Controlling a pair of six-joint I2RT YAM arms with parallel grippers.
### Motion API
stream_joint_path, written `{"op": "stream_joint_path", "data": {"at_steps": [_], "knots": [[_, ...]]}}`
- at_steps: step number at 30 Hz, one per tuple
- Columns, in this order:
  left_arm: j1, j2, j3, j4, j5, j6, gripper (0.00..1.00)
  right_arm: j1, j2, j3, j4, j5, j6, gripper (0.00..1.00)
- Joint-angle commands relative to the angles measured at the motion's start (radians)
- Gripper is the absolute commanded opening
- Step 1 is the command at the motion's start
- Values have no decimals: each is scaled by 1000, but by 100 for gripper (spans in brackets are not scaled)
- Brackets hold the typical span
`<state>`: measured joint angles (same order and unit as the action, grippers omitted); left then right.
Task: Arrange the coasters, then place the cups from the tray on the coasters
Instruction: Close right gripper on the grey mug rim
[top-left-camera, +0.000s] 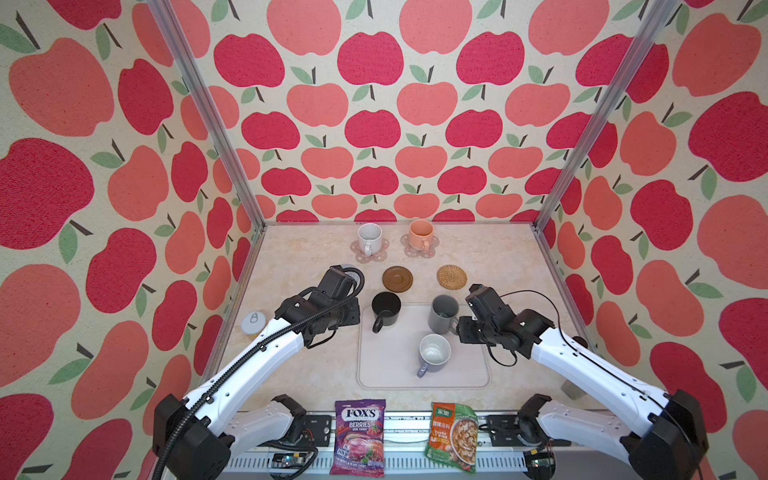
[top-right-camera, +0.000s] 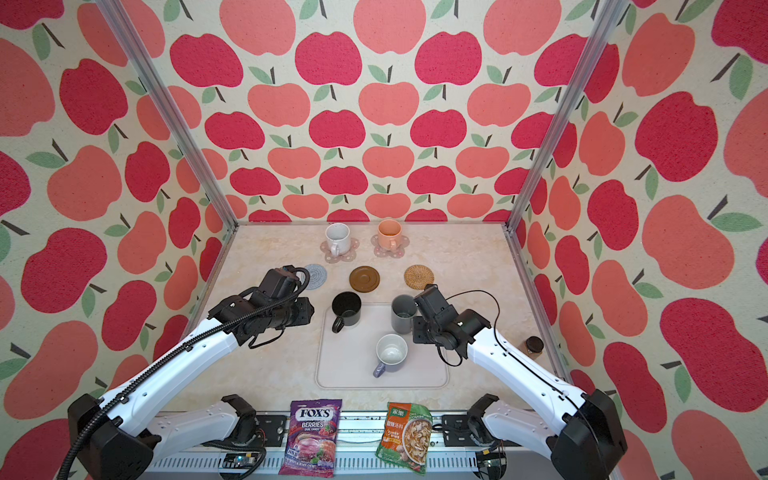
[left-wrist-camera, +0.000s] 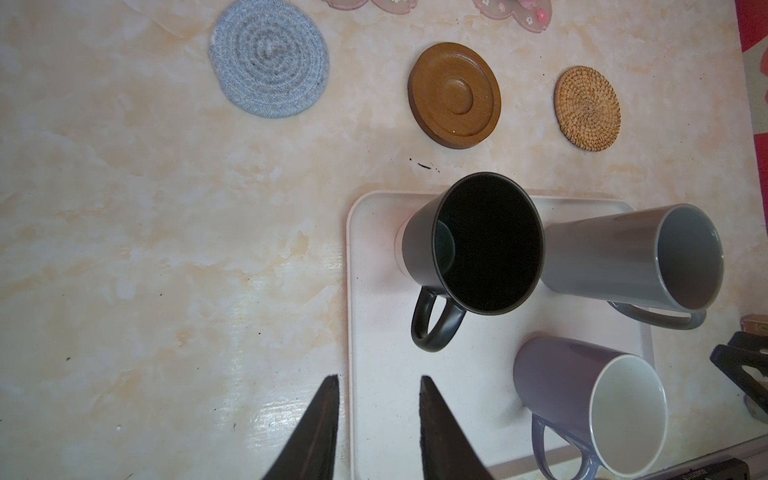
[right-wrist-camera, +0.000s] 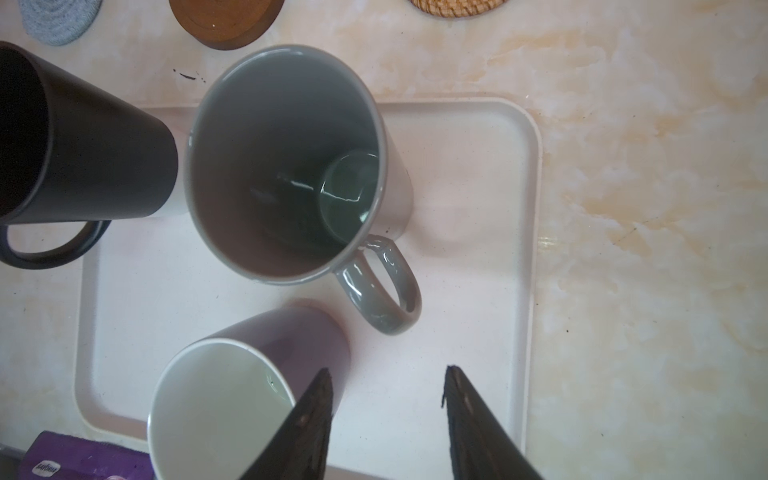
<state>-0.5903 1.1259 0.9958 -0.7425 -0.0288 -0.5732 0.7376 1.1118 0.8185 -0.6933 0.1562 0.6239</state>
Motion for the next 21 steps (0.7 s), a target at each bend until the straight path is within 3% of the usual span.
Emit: {"op": "stream_joint_path", "data": {"at_steps": [1, 9, 15, 21], "knots": [[-9, 4, 24, -5, -20, -21, 35, -3, 65, 1, 16, -33, -42, 47], [-10, -17, 20, -29, -59, -21, 35, -25, 133, 62, -56, 133, -8, 46], [-10, -2, 24, -24, -51, -27, 35, -113, 106, 18, -10, 101, 25, 46], [-14, 9, 30, -17, -46, -30, 35, -131, 68, 6, -12, 96, 18, 46]]}}
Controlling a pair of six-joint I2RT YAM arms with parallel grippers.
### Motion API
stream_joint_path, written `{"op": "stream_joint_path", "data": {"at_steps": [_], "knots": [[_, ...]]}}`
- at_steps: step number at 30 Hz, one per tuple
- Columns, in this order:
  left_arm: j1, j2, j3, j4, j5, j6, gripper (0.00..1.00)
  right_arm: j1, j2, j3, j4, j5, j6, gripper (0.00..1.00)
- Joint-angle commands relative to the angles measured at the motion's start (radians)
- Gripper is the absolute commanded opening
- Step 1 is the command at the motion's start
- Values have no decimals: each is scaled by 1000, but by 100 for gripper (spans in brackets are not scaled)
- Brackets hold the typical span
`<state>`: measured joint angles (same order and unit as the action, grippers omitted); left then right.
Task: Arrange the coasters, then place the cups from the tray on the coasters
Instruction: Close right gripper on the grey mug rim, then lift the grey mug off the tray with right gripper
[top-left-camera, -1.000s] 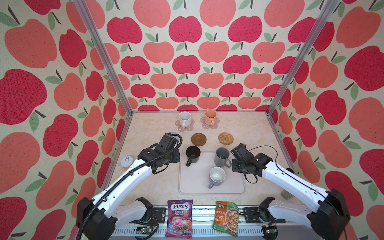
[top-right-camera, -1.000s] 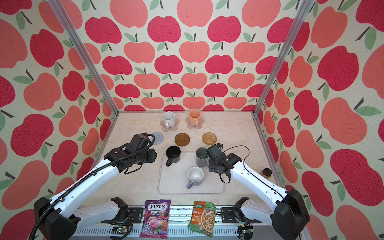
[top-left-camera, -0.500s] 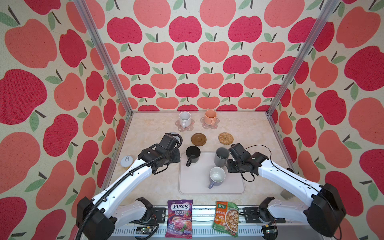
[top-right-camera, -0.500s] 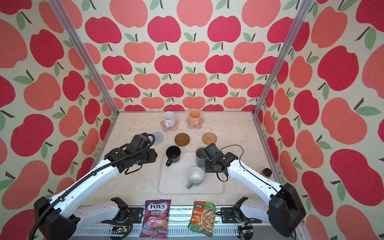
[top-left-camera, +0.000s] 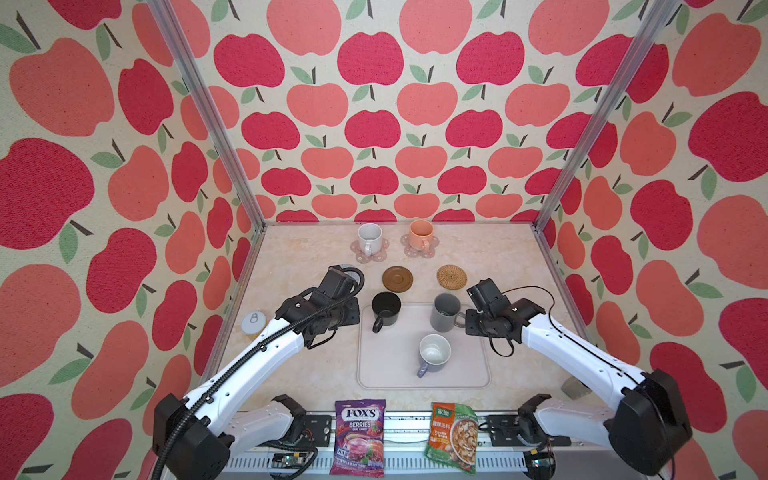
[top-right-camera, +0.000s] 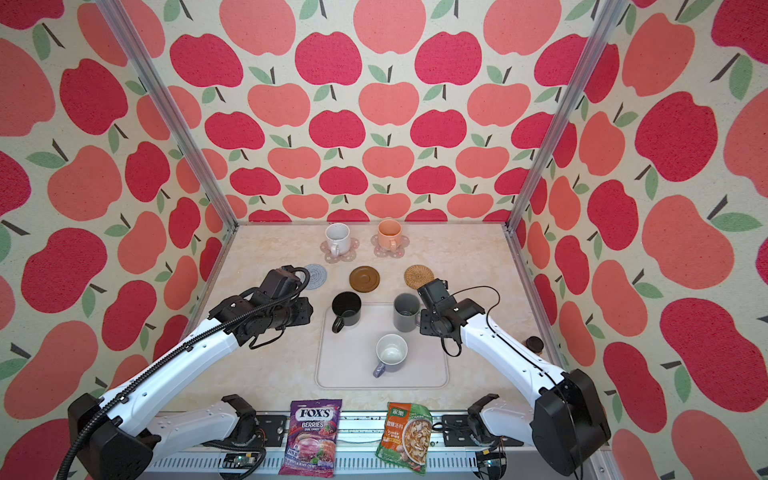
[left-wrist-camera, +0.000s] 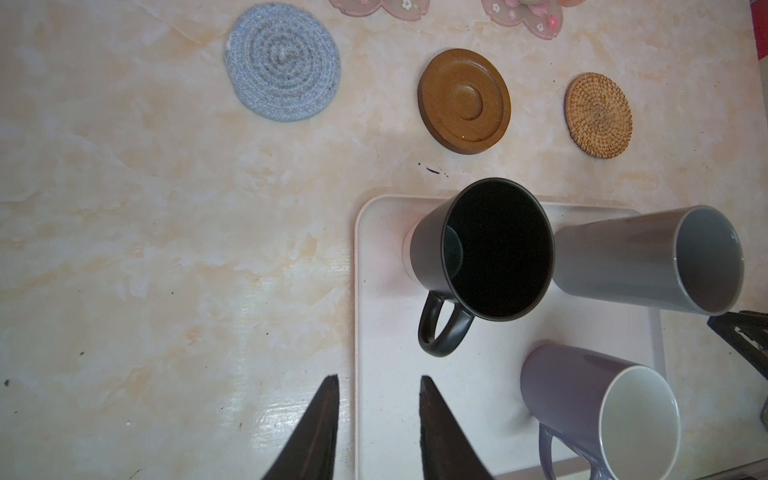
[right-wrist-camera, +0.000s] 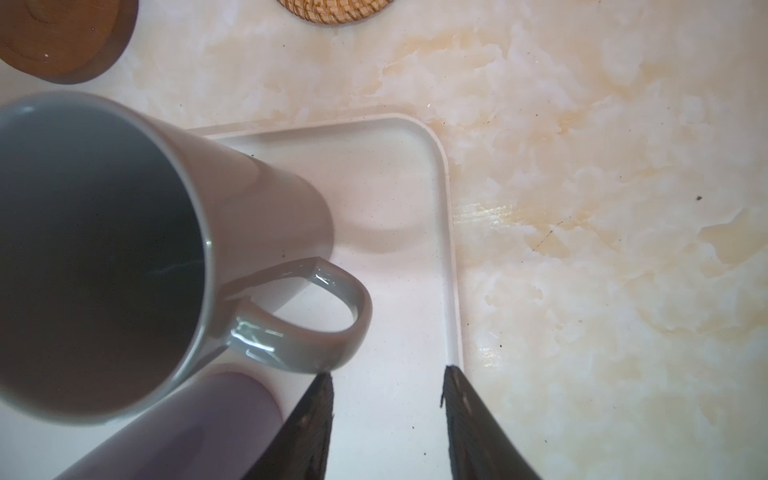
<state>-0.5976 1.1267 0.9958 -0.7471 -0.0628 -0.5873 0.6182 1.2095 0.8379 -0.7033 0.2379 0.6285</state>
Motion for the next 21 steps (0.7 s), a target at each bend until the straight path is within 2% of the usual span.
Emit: {"op": "stream_joint_path", "data": {"at_steps": [1, 6, 21], "knots": [[-6, 7, 29, -11, -11, -16, 35, -15, -39, -13, 1, 10, 4, 46], [-7, 21, 39, -13, -8, -11, 35, -17, -73, -25, 71, -85, -105, 46], [-7, 47, 73, -29, -17, -6, 35, -41, 32, 12, 147, -161, -335, 47]]}}
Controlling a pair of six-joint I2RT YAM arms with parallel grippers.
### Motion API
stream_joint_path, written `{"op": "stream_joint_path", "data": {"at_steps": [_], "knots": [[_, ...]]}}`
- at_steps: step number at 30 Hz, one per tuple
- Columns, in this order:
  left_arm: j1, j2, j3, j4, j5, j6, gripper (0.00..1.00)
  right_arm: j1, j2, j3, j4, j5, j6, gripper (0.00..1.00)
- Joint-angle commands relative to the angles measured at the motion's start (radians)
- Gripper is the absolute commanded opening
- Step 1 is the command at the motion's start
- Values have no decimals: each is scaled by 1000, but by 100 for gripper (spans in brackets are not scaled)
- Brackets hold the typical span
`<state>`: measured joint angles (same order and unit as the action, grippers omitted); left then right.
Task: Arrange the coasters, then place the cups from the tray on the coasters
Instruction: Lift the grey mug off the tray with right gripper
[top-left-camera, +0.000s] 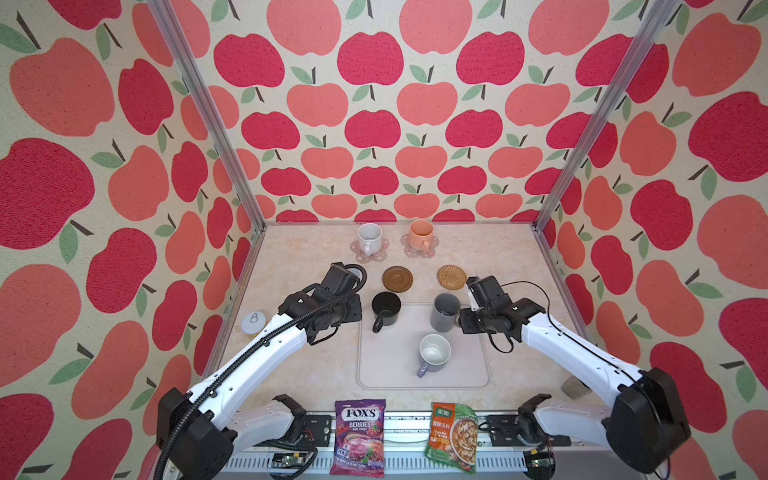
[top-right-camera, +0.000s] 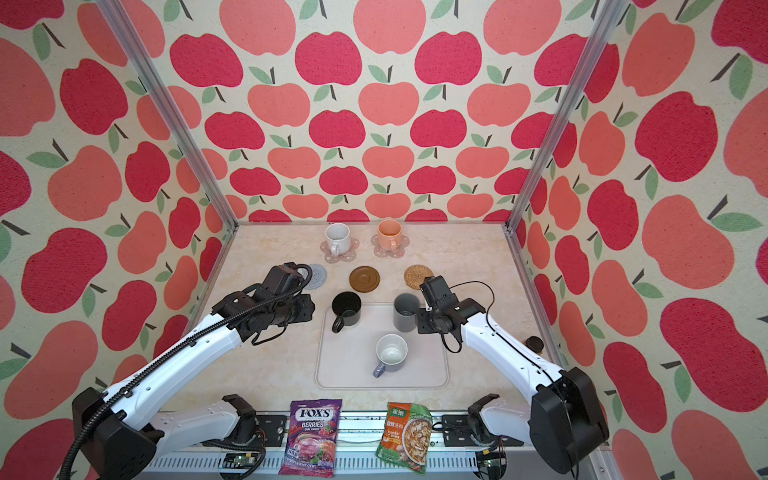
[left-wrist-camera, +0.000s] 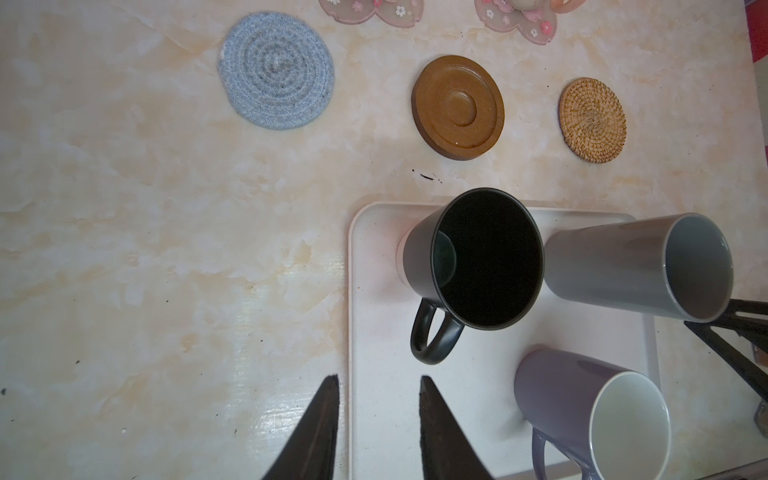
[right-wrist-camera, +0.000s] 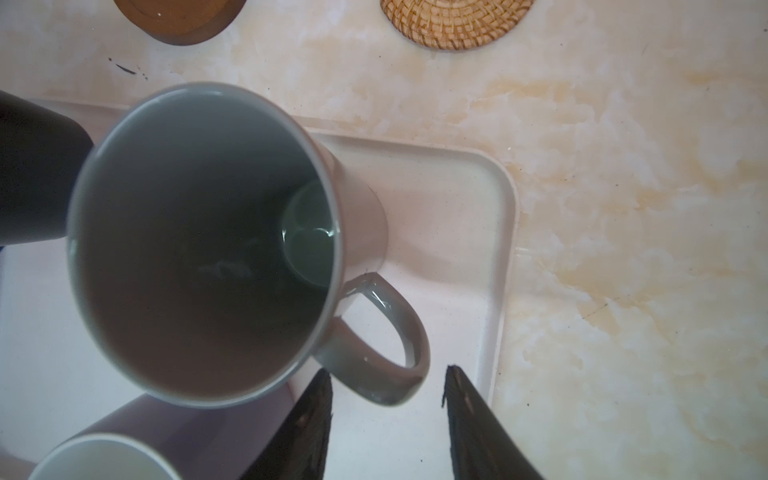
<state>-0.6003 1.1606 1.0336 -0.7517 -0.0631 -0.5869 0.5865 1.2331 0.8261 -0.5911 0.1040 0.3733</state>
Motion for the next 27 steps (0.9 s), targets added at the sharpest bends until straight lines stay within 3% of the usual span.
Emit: {"op": "stream_joint_path", "data": {"at_steps": [1, 9, 20, 25, 27], "knots": [[-5, 15, 37, -24, -17, -7, 35, -13, 13, 24, 44, -31, -92, 47], [-10, 34, 45, -25, -20, -10, 35, -22, 40, 33, 3, -63, -92, 38], [-22, 53, 39, -8, -17, -19, 35, -22, -87, -20, -12, -133, -25, 29], [-29, 62, 40, -6, -18, -21, 35, -22, -84, -27, -10, -109, -34, 30], [-32, 62, 40, -10, -20, -20, 35, -23, -65, -10, -25, -79, -54, 35]]}}
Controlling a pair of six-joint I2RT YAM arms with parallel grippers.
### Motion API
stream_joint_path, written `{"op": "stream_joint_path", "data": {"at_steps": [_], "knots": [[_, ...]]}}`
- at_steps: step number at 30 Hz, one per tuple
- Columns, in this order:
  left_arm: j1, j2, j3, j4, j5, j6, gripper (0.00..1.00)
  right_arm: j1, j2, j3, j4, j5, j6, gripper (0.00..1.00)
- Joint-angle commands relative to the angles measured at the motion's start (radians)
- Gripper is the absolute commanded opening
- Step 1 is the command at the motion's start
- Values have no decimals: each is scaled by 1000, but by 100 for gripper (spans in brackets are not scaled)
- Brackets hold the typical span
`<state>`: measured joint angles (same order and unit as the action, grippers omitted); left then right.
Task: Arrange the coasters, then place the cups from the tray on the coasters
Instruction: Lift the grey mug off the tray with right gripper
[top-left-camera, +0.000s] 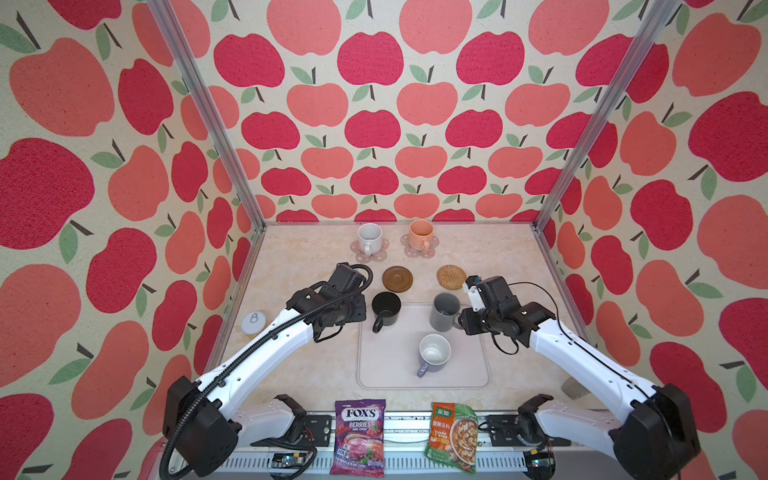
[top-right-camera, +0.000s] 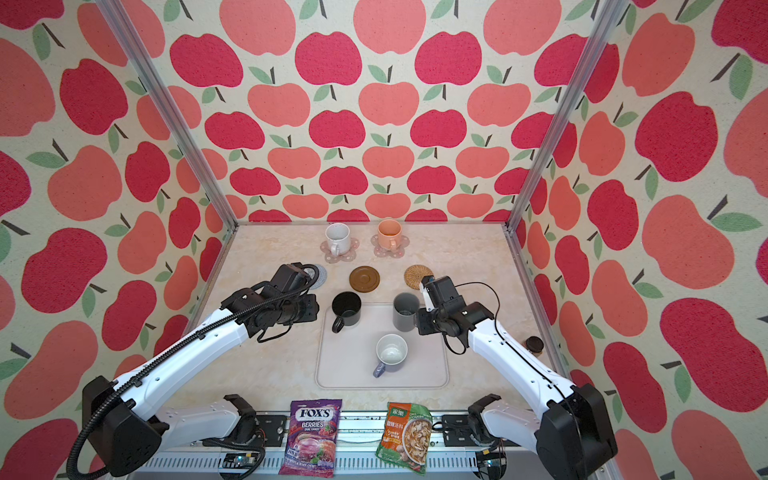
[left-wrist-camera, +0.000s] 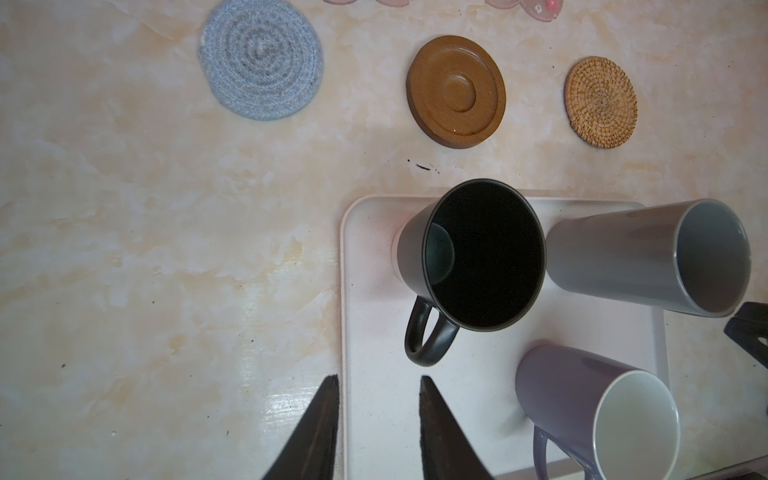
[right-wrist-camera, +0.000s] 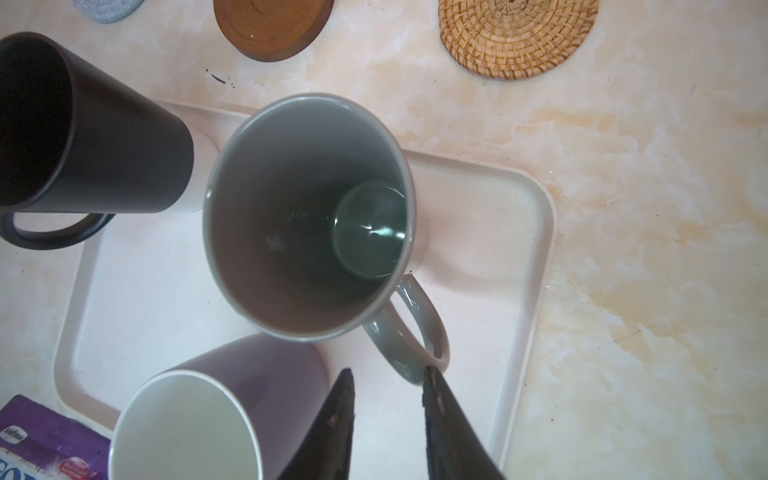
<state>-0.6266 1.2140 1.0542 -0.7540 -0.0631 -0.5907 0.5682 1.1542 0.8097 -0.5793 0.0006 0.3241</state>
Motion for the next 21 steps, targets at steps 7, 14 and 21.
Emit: {"op": "stream_joint_path", "data": {"at_steps": [7, 14, 21], "knots": [[-9, -4, 14, -15, -37, -20, 35, -4, 102, 87, -69, 81, -69, 44], [-9, -3, 12, -21, -44, -23, 35, -4, 183, 111, -30, 8, -104, 41], [-9, -8, 7, -22, -49, -23, 35, -4, 177, 83, 1, -14, -77, 26]]}}
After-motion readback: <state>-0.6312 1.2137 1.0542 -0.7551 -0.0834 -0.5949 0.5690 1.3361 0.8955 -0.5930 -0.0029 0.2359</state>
